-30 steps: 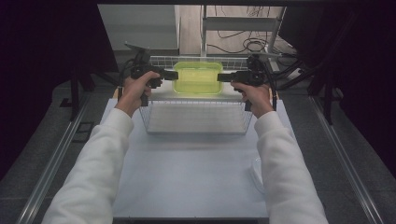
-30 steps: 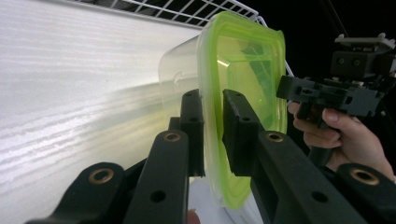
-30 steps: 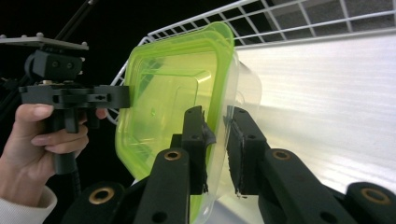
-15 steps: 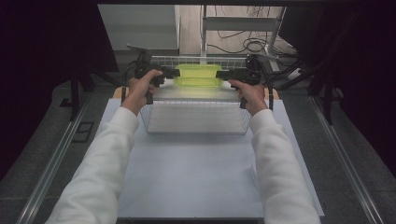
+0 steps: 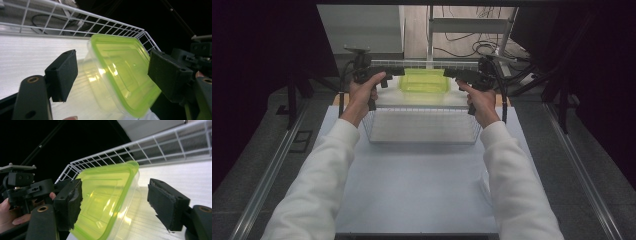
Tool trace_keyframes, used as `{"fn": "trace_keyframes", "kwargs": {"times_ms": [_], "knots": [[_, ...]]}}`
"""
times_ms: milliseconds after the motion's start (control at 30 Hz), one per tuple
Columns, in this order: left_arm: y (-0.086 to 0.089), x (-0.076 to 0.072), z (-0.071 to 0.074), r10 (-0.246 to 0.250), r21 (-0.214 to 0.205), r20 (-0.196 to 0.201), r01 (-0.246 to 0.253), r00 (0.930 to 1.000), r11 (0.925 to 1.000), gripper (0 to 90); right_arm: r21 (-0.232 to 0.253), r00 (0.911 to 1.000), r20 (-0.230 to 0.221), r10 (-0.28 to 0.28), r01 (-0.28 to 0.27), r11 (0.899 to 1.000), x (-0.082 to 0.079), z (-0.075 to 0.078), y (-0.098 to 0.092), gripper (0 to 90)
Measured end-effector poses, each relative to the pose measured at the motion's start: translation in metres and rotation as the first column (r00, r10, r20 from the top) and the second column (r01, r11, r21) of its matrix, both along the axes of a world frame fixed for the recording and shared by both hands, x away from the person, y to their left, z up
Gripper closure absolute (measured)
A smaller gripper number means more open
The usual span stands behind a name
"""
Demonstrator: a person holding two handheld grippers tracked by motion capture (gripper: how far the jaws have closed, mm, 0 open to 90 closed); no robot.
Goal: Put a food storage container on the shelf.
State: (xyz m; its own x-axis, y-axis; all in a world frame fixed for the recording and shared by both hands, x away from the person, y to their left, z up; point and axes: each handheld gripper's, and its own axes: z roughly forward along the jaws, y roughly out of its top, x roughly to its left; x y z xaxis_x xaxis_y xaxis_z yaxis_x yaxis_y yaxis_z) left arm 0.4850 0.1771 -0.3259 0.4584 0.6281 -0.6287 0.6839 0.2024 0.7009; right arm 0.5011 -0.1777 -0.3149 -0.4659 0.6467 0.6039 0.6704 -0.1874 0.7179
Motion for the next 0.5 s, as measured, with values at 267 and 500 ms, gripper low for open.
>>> {"fn": "trace_keyframes", "kwargs": {"times_ms": [267,500], "knots": [[0.007,-0.030,0.011,-0.010,0.056,0.071,0.006,0.9975,0.9984,22.3,-0.013,0.9959,0.054,0.073,-0.072,0.997,-0.026,0.016,-0.003,25.7],[0.004,-0.060,0.012,-0.063,0.096,0.116,0.052,0.9913,0.9940,22.7,-0.058,0.9881,0.107,0.111,-0.105,0.993,-0.051,0.018,-0.011,25.1]]}}
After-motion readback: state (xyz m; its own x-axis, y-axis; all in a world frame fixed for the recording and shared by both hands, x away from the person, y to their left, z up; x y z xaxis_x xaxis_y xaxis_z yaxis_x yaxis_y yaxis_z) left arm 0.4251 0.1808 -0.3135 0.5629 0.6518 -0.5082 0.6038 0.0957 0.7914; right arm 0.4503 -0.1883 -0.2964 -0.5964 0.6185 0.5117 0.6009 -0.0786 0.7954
